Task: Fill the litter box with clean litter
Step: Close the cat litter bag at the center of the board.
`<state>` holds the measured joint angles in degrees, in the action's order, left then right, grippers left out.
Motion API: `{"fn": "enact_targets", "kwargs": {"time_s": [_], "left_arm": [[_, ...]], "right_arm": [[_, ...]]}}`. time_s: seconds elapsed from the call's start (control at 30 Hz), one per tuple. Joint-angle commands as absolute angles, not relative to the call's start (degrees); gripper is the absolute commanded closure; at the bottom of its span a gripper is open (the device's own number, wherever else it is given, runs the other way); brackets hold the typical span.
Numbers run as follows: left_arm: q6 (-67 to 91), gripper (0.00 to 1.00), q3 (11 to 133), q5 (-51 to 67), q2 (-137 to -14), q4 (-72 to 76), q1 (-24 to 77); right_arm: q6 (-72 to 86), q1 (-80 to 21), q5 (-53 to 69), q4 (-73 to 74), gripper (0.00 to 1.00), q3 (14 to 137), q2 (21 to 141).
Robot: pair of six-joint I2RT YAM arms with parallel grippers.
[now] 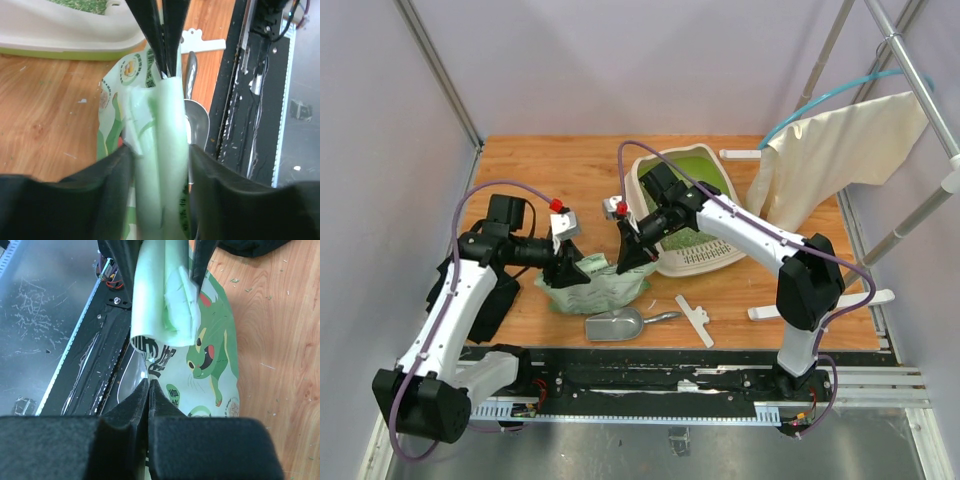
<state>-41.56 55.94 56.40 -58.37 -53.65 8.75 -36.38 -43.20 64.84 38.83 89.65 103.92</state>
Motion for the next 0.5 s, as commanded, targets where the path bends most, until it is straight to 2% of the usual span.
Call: {"fn": "enact_targets", "kwargs": {"time_s": [0.0, 0.13, 0.23, 0.4, 0.47], "left_arm": [[-44.7, 0.62, 57.9, 60.0, -62.3, -53.6, 8.8], [-44.7, 0.78, 63.7, 56.6, -65.7, -56.9, 8.7], [-46.1, 0.83, 65.6, 57.2, -68.4, -59.3, 8.8], [-47.4, 0.87, 65.7, 59.3, -70.6, -60.8, 8.8], [-47.5, 0.87, 65.8, 59.2, -70.3, -60.9, 8.8]], "right_arm": [[-35.2, -41.1, 68.3, 40.2, 0.99, 92.3, 105.2], [-35.7, -41.0, 68.8, 40.6, 0.99, 92.5, 105.2], [-36.0, -41.0, 69.0, 40.8, 0.95, 92.2, 105.4], [-35.8, -41.7, 69.7, 40.5, 0.58, 93.6, 106.0], [-35.6, -42.6, 69.4, 40.2, 0.48, 94.8, 106.9]]}}
